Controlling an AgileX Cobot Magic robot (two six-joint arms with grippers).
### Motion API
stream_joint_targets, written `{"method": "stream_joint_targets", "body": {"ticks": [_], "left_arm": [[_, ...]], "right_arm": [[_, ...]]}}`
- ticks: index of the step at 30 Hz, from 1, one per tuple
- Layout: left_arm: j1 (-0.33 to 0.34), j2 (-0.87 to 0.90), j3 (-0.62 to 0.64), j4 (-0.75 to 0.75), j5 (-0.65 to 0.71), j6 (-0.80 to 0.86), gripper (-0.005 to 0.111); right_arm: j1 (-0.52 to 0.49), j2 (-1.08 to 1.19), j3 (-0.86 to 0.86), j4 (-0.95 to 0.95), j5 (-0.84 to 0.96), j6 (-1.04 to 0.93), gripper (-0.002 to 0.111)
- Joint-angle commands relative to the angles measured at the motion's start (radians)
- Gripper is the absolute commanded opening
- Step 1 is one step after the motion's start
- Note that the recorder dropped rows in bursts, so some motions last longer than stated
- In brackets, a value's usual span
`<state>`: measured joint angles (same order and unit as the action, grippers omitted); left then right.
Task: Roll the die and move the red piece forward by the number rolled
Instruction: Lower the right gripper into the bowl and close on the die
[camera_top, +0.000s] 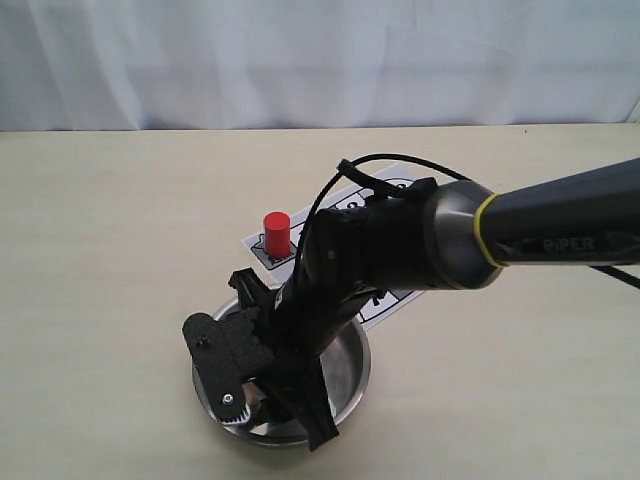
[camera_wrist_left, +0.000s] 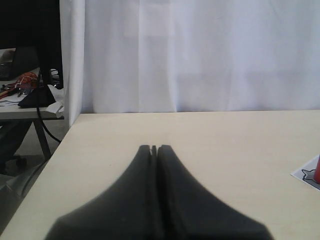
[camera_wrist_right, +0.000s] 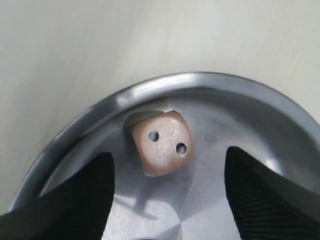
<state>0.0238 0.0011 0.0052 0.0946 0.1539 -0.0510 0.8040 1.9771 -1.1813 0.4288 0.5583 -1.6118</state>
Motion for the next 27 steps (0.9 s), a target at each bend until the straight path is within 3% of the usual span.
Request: {"method": "stream_joint_targets", "body": {"ticks": [1,10,20,25,27], "left_arm": [[0.000,-0.001,-0.005,-0.002,-0.012,-0.002,0.000],[0.000,-0.001,-0.005,-0.002,-0.012,-0.002,0.000],[0.000,-0.001,-0.005,-0.002,-0.012,-0.002,0.000],[0.000,-0.001,-0.005,-0.002,-0.012,-0.002,0.000],[0.000,-0.001,-0.005,-0.002,-0.012,-0.002,0.000]], "right_arm": [[0.002,0.019,-0.003,0.059,-0.003,-0.064,0.061],[0.002,0.030,-0.003,0.057,-0.019,-0.067,0.057],[0.002,0.030,-0.003,0.057,-0.011,-0.067,0.017],[0.002,0.030,-0.003,0.057,-0.011,-0.067,0.004],[0.002,0.030,-0.003,0.057,-0.010,-0.067,0.004]]}}
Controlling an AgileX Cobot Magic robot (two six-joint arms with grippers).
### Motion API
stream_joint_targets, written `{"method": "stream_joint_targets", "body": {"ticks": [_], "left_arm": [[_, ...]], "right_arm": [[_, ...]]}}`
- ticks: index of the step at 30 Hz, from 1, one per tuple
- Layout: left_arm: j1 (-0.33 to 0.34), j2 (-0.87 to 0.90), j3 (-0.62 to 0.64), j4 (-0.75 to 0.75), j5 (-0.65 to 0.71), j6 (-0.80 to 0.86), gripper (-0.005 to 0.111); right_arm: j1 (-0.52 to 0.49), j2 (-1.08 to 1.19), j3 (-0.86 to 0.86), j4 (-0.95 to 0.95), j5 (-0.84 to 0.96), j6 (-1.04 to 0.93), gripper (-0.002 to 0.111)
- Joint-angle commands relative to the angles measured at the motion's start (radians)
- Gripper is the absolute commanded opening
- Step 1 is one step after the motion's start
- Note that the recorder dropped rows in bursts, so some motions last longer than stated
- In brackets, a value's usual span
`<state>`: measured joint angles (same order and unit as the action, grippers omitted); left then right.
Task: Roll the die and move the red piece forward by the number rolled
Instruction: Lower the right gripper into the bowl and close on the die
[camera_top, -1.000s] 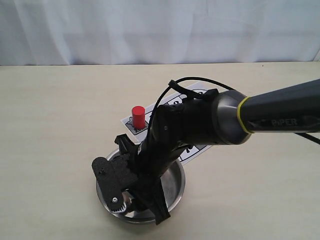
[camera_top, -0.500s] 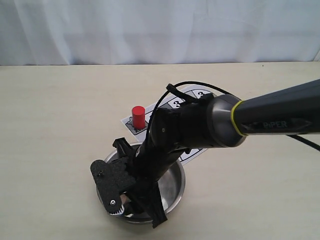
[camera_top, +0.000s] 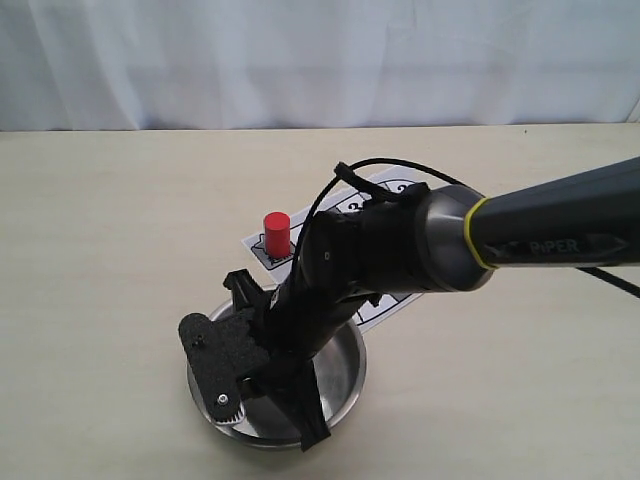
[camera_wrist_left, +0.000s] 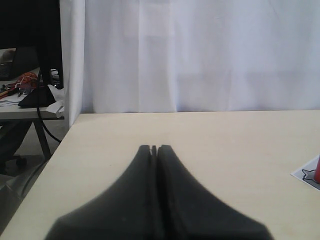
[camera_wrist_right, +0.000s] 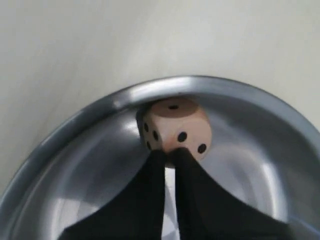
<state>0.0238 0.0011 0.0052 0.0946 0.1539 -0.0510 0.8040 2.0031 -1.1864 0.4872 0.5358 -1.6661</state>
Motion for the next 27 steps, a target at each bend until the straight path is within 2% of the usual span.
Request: {"method": "stream_joint_targets", "body": {"ticks": [1,4,6,14,27], "left_arm": [[0.000,-0.001,-0.005,-0.002,-0.012,-0.002,0.000],[0.000,-0.001,-0.005,-0.002,-0.012,-0.002,0.000],[0.000,-0.001,-0.005,-0.002,-0.012,-0.002,0.000],[0.000,-0.001,-0.005,-0.002,-0.012,-0.002,0.000],[0.000,-0.001,-0.005,-0.002,-0.010,-0.002,0.000]], "right_arm": [[0.002,0.004,0.002,-0.002,0.014,-0.007,0.004],[0.002,0.004,0.002,-0.002,0.014,0.008,0.005],[0.002,0.004,0.002,-0.002,0.012,0.006,0.011],[0.002,0.004,0.002,-0.002,0.001,0.006,0.055],[0.002,0.006,0.002,0.056,-0.048,-0.006,0.057]]}}
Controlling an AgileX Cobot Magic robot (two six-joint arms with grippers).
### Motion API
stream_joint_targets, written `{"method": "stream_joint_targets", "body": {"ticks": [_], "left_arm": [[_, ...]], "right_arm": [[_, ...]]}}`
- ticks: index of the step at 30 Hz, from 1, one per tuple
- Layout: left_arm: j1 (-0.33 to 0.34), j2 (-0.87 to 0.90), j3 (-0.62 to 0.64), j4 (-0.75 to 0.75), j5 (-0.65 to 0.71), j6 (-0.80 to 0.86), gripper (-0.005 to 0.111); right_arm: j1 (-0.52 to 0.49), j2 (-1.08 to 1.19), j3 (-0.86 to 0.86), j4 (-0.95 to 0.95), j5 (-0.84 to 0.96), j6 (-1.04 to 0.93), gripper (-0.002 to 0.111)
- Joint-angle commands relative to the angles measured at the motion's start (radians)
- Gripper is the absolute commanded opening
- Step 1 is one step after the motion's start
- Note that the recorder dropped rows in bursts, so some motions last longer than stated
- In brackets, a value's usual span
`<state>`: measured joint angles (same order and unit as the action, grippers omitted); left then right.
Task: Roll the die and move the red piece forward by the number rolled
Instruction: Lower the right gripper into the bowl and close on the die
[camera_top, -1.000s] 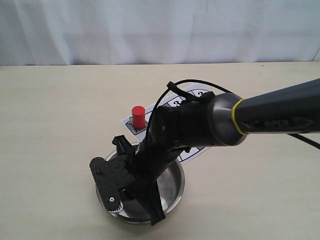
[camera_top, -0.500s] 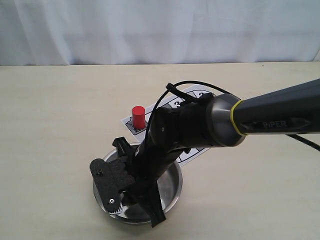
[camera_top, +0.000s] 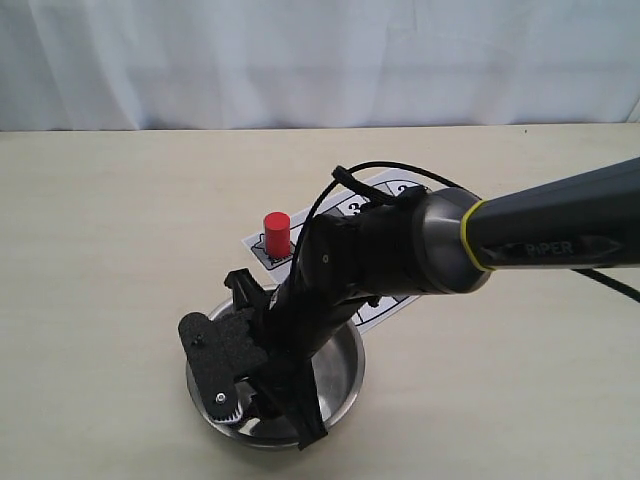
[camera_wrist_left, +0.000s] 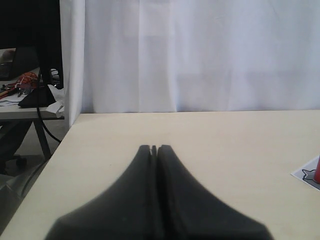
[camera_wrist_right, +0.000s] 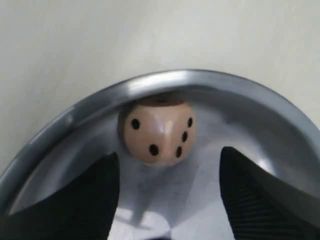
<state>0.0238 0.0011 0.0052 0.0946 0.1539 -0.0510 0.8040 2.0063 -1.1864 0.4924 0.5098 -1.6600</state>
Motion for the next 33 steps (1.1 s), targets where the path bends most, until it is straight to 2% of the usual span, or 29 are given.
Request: {"method": "stream_joint_targets", "body": {"ticks": [1,12,27,29,33], "left_arm": [[0.000,-0.001,-0.005,-0.002,-0.010,-0.002,0.000],[0.000,-0.001,-0.005,-0.002,-0.010,-0.002,0.000],[0.000,-0.001,-0.005,-0.002,-0.012,-0.002,0.000],[0.000,-0.001,-0.005,-0.002,-0.012,-0.002,0.000],[0.000,-0.001,-0.005,-0.002,-0.012,-0.002,0.000]], "right_arm": [[0.002,0.003,0.002,0.069,-0.019,-0.018,0.057],[0.002,0.003,0.002,0.115,0.038,-0.053,0.057],[0.002,0.051,0.002,0.128,0.014,-0.059,0.057],[0.002,0.051,0.002,0.128,0.014,-0.059,0.052],[0.002,0.051,0.002,0.128,0.014,-0.059,0.031]]}}
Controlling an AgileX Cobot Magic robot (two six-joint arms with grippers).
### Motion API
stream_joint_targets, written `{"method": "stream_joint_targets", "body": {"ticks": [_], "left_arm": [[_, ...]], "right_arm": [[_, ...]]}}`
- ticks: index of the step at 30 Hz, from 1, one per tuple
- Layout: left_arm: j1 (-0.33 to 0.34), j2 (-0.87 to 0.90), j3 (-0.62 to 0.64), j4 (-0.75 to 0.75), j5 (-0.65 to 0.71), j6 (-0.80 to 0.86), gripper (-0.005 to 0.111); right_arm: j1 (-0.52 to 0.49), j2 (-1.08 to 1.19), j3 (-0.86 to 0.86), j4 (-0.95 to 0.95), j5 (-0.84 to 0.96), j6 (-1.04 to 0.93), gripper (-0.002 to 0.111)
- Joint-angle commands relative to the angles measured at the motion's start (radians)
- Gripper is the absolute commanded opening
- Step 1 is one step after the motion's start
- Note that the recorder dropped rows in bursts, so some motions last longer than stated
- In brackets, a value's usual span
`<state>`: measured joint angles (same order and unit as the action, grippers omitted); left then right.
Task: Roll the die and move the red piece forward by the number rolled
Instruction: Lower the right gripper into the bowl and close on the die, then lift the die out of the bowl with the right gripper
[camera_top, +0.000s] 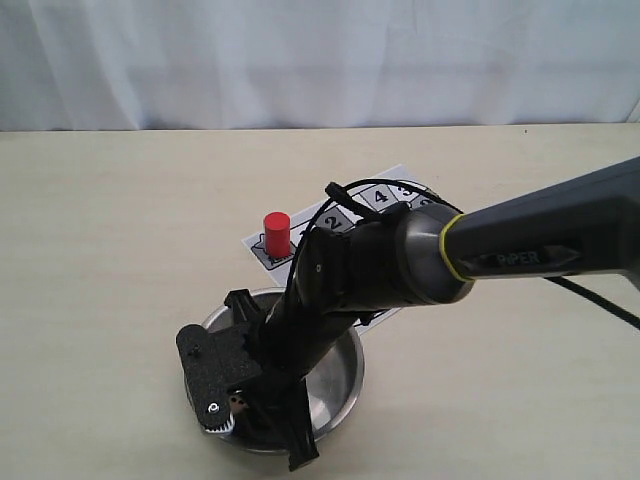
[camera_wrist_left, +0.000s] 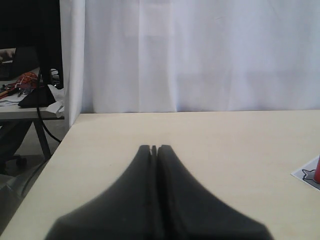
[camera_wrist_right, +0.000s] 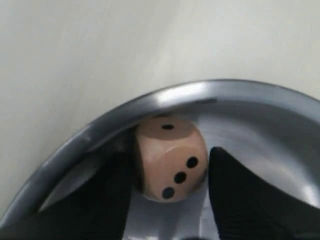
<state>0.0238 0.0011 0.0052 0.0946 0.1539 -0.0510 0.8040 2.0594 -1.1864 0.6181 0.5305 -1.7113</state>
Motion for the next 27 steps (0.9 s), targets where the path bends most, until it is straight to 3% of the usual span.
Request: {"method": "stream_joint_targets", "body": {"ticks": [1,6,16,22,27], "left_arm": [[0.000,-0.001,-0.005,-0.002,-0.012,-0.002,0.000],[0.000,-0.001,-0.005,-0.002,-0.012,-0.002,0.000],[0.000,-0.001,-0.005,-0.002,-0.012,-0.002,0.000],[0.000,-0.001,-0.005,-0.002,-0.012,-0.002,0.000],[0.000,-0.001,-0.005,-0.002,-0.012,-0.002,0.000]], "right_arm": [[0.002,-0.002,0.002,0.002,-0.007,-0.007,0.027],[0.002,-0.004,0.000,0.002,-0.042,-0.007,0.004],[0.002,-0.070,0.000,0.002,-0.080,0.035,0.004],[0.000,-0.163,0.000,-0.026,-0.083,0.266,0.004],[-0.003,-0.216,0.000,-0.194,-0.104,0.455,0.004]]}}
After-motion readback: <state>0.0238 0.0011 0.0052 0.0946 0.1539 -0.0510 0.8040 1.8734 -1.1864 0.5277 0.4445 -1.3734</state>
